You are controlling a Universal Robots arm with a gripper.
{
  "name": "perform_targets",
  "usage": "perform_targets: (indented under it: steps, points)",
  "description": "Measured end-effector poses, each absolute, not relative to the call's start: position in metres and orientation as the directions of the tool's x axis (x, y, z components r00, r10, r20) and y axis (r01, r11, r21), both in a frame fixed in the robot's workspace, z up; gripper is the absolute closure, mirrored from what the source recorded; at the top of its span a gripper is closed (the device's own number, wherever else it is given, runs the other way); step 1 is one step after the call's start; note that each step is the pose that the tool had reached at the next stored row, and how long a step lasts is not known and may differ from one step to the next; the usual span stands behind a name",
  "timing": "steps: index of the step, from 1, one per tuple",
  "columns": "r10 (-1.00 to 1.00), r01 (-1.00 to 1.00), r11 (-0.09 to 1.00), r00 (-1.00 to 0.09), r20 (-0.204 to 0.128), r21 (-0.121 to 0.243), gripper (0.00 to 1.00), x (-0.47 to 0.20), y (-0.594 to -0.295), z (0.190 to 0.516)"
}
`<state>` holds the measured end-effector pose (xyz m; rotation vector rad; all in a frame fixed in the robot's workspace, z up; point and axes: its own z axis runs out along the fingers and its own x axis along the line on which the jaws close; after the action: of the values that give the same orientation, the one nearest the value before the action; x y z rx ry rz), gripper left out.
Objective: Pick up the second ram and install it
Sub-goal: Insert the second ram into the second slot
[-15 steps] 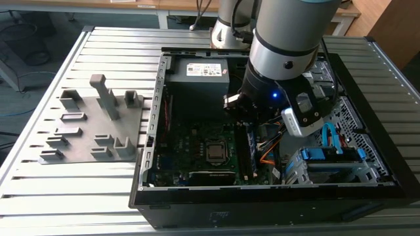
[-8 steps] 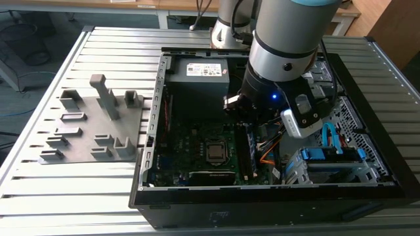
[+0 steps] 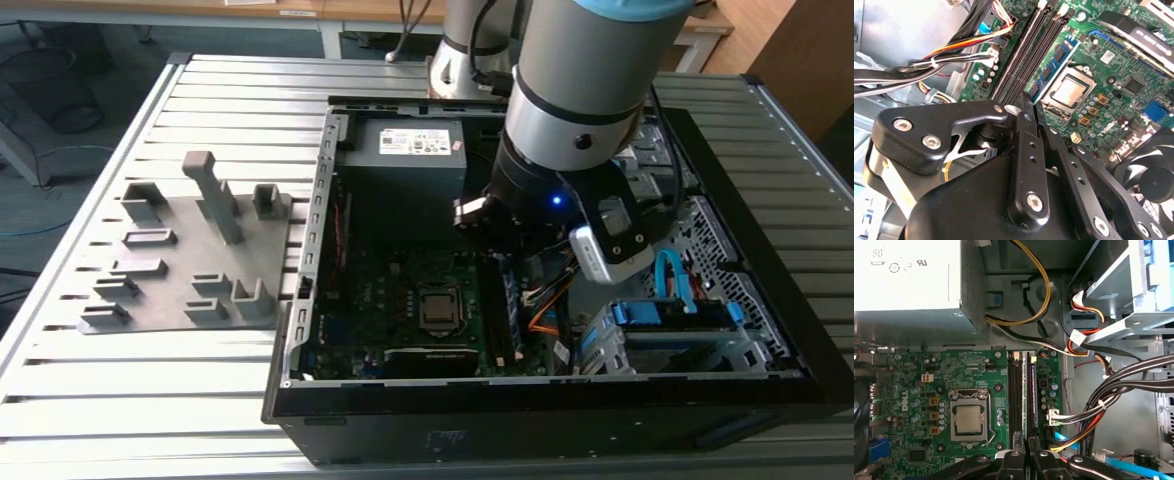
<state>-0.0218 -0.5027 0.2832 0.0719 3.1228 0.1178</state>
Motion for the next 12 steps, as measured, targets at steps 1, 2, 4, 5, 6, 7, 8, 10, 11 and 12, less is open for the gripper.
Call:
perform_targets:
  steps: [1, 2, 4, 5, 6, 7, 8, 10, 11, 12]
  points:
    - [0.047, 0.045, 0.996, -0.999, -0.014, 0.076, 0.86, -0.0218, -0.5027, 0.2825]
    - [0.046, 0.045, 0.996, -0.999, -0.014, 0.076, 0.86, -0.0218, -0.5027, 0.2820]
    - [0.046, 0.045, 0.996, -0.999, -0.014, 0.075, 0.86, -0.0218, -0.5028, 0.2814]
    - [0.046, 0.045, 0.996, -0.999, -0.014, 0.076, 0.86, -0.0218, -0.5028, 0.2810]
    - [0.046, 0.045, 0.996, -0.999, -0.014, 0.076, 0.86, -0.0218, -0.5028, 0.2805]
    - [0.046, 0.045, 0.996, -0.999, -0.014, 0.076, 0.86, -0.0218, -0.5028, 0.2802]
    - [0.046, 0.045, 0.996, -0.999, -0.014, 0.076, 0.86, -0.0217, -0.5028, 0.2797]
    - [0.046, 0.045, 0.996, -0.999, -0.014, 0.076, 0.86, -0.0218, -0.5028, 0.2787]
    - [0.046, 0.045, 0.996, -0.999, -0.014, 0.076, 0.86, -0.0218, -0.5028, 0.2781]
    - [0.046, 0.045, 0.996, -0.999, -0.014, 0.076, 0.86, -0.0218, -0.5028, 0.2773]
